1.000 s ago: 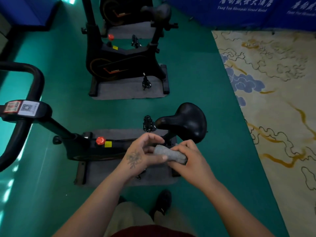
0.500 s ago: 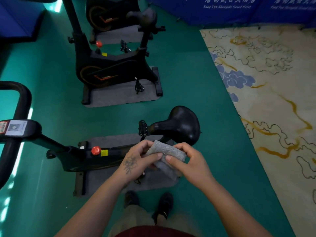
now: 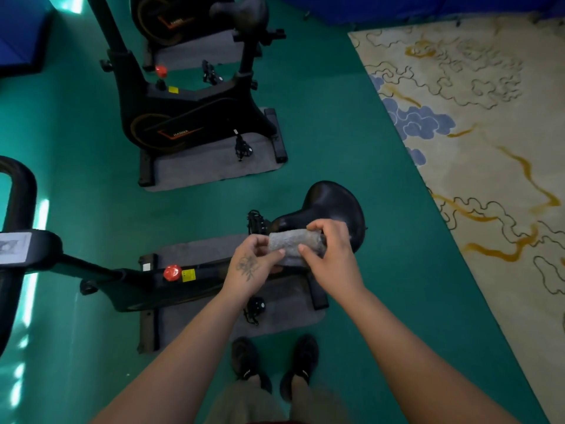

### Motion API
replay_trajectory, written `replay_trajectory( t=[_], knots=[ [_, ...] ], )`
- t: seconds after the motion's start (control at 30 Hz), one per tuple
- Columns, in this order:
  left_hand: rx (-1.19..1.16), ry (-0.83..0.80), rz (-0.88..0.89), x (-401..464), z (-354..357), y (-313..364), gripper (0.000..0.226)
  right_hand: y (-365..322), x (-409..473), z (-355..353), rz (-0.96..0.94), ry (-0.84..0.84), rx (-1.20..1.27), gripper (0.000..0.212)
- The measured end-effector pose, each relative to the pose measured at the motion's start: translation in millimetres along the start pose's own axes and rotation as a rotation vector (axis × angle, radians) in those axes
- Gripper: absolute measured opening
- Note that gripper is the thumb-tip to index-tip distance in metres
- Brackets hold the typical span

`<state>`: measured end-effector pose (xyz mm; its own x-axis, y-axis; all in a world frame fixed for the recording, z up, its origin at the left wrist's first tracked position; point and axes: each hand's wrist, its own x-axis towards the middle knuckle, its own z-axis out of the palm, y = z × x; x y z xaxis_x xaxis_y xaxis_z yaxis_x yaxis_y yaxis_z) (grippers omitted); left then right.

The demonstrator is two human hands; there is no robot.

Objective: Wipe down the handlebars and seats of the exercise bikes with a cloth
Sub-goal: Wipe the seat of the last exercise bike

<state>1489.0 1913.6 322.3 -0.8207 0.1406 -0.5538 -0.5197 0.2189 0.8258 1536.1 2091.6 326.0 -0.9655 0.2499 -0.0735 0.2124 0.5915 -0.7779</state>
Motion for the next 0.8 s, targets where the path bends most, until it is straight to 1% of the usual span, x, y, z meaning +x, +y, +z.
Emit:
replay_trajectory(
  t=[0.07, 0.13, 0.23, 0.33, 0.37, 0.43, 0.5, 0.57, 0.63, 0.73, 0.8],
  knots=[
    [0.042, 0.018, 0.005, 15, 3, -4, 0.019, 5, 15, 7, -0.028, 0.013, -0.054, 0.035],
    [0.077, 0.017, 0.000, 27, 6, -8, 0.018, 11, 29, 12, -0.062, 0.072, -0.094, 0.035],
    [0.174, -0.007, 0.016, 37, 11, -14, 0.025, 23, 48, 21, -0.102, 0.154, -0.154, 0.033],
    [0.251, -0.043, 0.058, 38, 17, -15, 0.018, 36, 56, 30, -0.155, 0.132, -0.265, 0.018],
    [0.258, -0.052, 0.064, 39, 17, -16, 0.017, 40, 55, 34, -0.175, 0.117, -0.299, 0.019],
    [0.268, -0.059, 0.084, 41, 13, -19, 0.022, 44, 51, 39, -0.198, 0.096, -0.327, 0.029],
    [0.335, 0.031, 0.189, 44, 7, -22, 0.027, 43, 50, 41, -0.195, 0.105, -0.335, 0.040],
    [0.385, 0.156, 0.317, 50, 3, -26, 0.027, 39, 53, 42, -0.161, 0.089, -0.325, 0.055],
    [0.394, 0.197, 0.386, 57, 2, -27, 0.026, 33, 58, 43, -0.164, 0.035, -0.360, 0.066],
    [0.364, 0.136, 0.432, 66, 2, -31, 0.031, 36, 65, 48, -0.235, -0.031, -0.446, 0.066],
    [0.362, 0.127, 0.447, 68, 2, -30, 0.030, 42, 70, 45, -0.259, -0.058, -0.463, 0.062]
  ],
)
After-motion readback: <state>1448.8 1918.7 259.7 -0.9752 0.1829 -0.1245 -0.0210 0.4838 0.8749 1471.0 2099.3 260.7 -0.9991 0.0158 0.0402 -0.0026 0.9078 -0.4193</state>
